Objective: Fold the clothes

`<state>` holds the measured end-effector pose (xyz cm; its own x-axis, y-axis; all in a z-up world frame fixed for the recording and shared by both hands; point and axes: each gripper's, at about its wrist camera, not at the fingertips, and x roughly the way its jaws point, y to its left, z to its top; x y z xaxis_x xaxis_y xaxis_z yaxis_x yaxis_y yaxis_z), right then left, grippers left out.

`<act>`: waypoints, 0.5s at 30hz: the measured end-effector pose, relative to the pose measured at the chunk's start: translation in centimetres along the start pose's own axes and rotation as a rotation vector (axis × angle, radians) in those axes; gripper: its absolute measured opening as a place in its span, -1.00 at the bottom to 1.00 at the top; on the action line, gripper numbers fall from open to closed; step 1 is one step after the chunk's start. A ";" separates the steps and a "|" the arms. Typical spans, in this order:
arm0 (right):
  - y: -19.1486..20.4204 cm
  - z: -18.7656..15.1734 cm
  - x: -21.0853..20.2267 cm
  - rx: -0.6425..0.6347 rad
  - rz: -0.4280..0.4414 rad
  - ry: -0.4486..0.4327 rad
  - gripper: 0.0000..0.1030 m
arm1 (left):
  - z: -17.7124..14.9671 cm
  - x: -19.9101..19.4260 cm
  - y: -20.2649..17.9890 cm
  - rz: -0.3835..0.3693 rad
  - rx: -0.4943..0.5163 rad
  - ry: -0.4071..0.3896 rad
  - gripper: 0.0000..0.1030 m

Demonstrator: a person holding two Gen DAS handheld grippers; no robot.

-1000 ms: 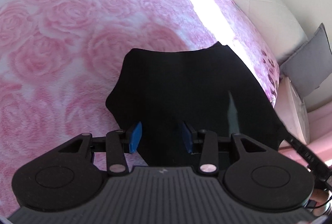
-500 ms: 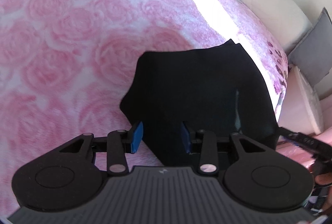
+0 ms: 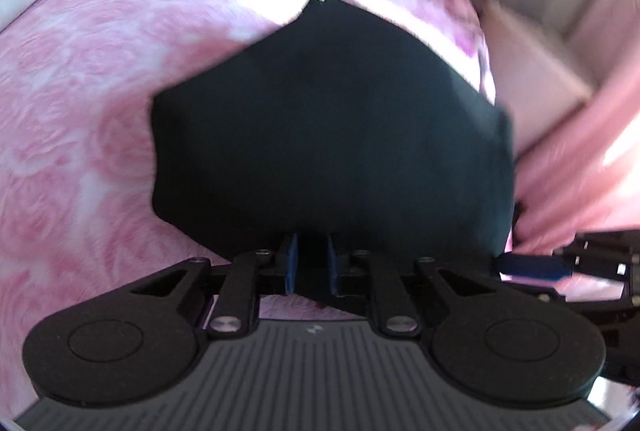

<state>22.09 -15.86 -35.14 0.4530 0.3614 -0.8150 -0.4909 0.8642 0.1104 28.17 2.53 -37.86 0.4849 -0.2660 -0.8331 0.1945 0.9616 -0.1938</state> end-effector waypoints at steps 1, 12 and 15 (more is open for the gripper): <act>-0.2 -0.4 1.1 0.009 -0.031 0.021 -0.54 | -0.1 0.5 -0.2 -0.009 0.031 0.006 -0.76; -6.6 -1.6 -2.2 0.765 0.067 -0.080 -0.37 | -0.9 -0.4 4.2 -0.112 -0.138 0.086 -0.46; -8.4 -2.8 -0.8 0.946 0.155 -0.085 -0.16 | -2.0 0.5 7.1 -0.219 -0.434 0.123 -0.41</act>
<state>23.76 -24.34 -36.95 0.5044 0.4877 -0.7126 0.2362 0.7158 0.6571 28.04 9.35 -40.69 0.3627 -0.4802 -0.7986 -0.1045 0.8306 -0.5469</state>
